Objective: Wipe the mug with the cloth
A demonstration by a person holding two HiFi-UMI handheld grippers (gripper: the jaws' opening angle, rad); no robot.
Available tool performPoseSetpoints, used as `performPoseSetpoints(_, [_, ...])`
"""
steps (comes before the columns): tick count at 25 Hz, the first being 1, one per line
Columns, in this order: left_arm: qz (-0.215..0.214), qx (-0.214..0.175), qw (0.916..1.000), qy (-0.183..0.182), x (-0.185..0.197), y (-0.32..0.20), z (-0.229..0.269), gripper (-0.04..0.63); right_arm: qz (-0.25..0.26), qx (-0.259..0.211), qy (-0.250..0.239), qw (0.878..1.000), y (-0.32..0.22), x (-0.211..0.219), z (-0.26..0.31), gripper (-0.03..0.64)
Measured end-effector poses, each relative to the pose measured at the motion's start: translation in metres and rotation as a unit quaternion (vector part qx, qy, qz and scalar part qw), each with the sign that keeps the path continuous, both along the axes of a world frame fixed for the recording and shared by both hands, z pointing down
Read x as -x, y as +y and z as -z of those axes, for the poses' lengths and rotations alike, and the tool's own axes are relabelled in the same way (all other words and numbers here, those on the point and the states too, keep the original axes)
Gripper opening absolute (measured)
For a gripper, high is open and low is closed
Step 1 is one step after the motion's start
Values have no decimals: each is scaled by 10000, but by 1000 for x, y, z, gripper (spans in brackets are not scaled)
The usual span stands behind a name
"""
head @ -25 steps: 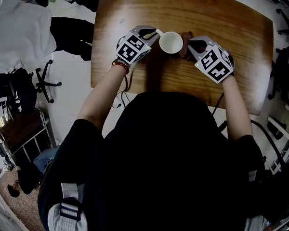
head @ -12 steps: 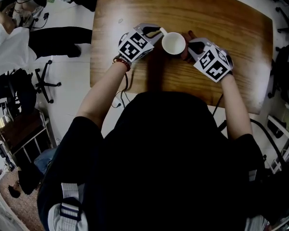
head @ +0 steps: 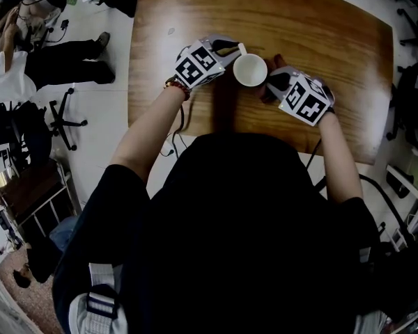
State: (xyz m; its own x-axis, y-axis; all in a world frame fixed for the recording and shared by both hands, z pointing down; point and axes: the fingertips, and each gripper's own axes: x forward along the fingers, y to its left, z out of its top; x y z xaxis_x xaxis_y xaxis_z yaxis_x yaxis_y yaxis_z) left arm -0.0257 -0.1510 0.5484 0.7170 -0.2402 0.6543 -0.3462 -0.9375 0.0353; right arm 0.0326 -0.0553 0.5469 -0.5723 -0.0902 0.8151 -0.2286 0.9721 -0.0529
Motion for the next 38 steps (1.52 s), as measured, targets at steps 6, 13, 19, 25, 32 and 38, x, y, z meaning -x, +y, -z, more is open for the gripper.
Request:
performPoseSetpoints(6, [-189, -24, 9998, 31, -7, 6, -1, 31, -65, -6, -147, 9999, 5, -5, 6, 20])
performPoseSetpoints(13, [-162, 2, 9999, 17, -9, 7, -3, 31, -248, -518, -257, 9980, -33, -9, 36, 20])
performPoseSetpoints(19, [-174, 0, 9998, 60, -14, 6, -4, 29, -293, -486, -94, 9983, -40, -12, 20, 20])
performPoseSetpoints(25, [-177, 21, 9998, 100, -12, 6, -2, 20, -246, -336, -15, 9991, -39, -5, 2, 20])
performPoseSetpoints(32, [-231, 69, 9996, 147, -19, 5, -3, 14, -263, -158, 90, 9995, -39, -8, -17, 20])
performPoseSetpoints(38, [-233, 73, 9996, 123, -19, 5, -3, 12, -316, -200, -291, 9989, -42, -7, 5, 20])
